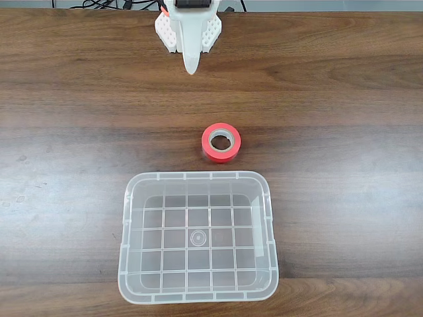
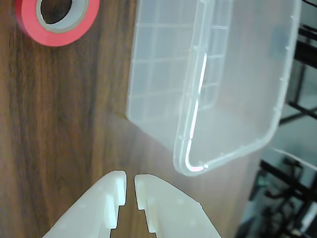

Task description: Grab the tape and place it in the box.

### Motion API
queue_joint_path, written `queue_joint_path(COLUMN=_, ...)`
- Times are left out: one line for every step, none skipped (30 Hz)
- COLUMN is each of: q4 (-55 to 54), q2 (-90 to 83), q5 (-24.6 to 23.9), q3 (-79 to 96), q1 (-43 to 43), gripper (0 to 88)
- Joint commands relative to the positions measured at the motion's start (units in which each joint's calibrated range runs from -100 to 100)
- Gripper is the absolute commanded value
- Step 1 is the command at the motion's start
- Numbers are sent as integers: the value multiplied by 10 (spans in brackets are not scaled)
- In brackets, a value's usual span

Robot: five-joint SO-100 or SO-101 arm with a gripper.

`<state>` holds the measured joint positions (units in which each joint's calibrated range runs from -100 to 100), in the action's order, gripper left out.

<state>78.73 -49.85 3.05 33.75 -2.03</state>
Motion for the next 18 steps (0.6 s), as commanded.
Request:
queue_joint_path(q4=4, q2=140, q5=1, q3=-103, q1=-41, gripper=13)
queue_joint_path(q4=3, q2=154, q5=-4, q3=-103, q1=-58, gripper=13)
queue_joint_path(q4=0, q2=172, q5=-15, q3=-101, q1=-76, gripper=13)
queue_joint_path(q4=-2, q2=187, q5=-24, q3=-100, q1=-88, gripper=13)
queue_joint_path(q4=-10, q2=200, q5=-29, q3=-92, q1=-97, gripper=13)
queue_joint_path(q4=-24, q2=214, q5=-32, q3=-78, q1=-103, gripper=13)
queue_joint_path(q4=-39, q2=223, q5=-34, q3=-63, q1=-108, gripper=13)
queue_joint_path(q4=-55, q2=237, q5=-34, q3=-46, q1=-113, gripper=13)
queue_joint_path(q4=-70, q2=249, q5=-34, q3=-32, q1=-113, gripper=13)
queue_joint_path(q4=-86, q2=260, q5=-34, q3=-16, q1=-113, gripper=13)
queue_joint_path(q4=-101, q2=267, q5=-33, q3=-2, q1=-112, gripper=13)
queue_joint_path(q4=-115, q2=272, q5=-31, q3=12, q1=-111, gripper=13)
queue_joint_path(q4=-126, q2=275, q5=-31, q3=26, q1=-109, gripper=13)
queue_joint_path(q4=-138, q2=281, q5=-31, q3=40, q1=-107, gripper=13)
queue_joint_path(q4=-149, q2=285, q5=-30, q3=51, q1=-106, gripper=13)
queue_joint_path(q4=-159, q2=288, q5=-30, q3=67, q1=-106, gripper=13)
queue_joint_path(q4=-169, q2=289, q5=-30, q3=79, q1=-106, gripper=13)
queue_joint_path(q4=-178, q2=290, q5=-29, q3=92, q1=-106, gripper=13)
